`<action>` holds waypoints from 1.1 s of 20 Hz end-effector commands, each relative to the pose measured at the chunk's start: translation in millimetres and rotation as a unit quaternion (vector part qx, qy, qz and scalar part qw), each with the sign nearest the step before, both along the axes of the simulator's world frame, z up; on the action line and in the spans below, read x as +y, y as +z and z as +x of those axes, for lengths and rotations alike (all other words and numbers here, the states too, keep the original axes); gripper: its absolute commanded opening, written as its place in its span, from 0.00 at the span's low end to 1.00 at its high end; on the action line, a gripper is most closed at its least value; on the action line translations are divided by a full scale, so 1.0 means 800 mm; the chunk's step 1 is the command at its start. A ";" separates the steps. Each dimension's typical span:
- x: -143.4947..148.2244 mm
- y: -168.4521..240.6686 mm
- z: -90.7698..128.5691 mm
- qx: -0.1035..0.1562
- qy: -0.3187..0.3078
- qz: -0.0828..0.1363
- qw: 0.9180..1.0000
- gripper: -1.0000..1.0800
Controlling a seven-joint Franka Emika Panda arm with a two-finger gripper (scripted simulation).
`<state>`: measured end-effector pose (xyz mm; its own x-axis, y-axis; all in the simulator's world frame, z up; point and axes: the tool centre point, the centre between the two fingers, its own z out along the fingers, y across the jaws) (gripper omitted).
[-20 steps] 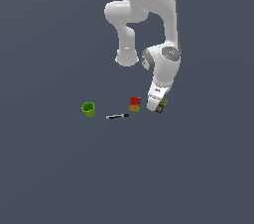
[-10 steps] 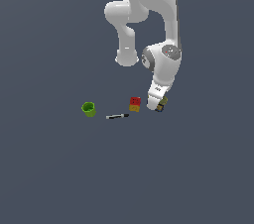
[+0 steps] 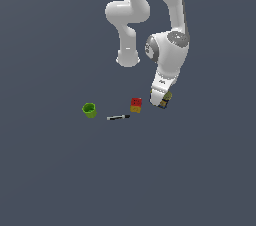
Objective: Pick up a designated object from a clutter of objects.
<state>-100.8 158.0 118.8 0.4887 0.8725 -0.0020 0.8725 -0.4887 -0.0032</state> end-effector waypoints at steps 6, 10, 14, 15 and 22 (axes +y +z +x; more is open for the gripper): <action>0.004 0.083 0.007 -0.001 0.001 0.002 1.000 0.00; 0.006 0.130 0.011 -0.001 0.001 0.002 1.000 0.00; 0.008 0.177 0.015 -0.001 0.001 0.002 1.000 0.00; 0.008 0.188 0.017 -0.001 0.001 0.002 1.000 0.00; 0.011 0.273 0.026 -0.002 0.001 0.001 1.000 0.00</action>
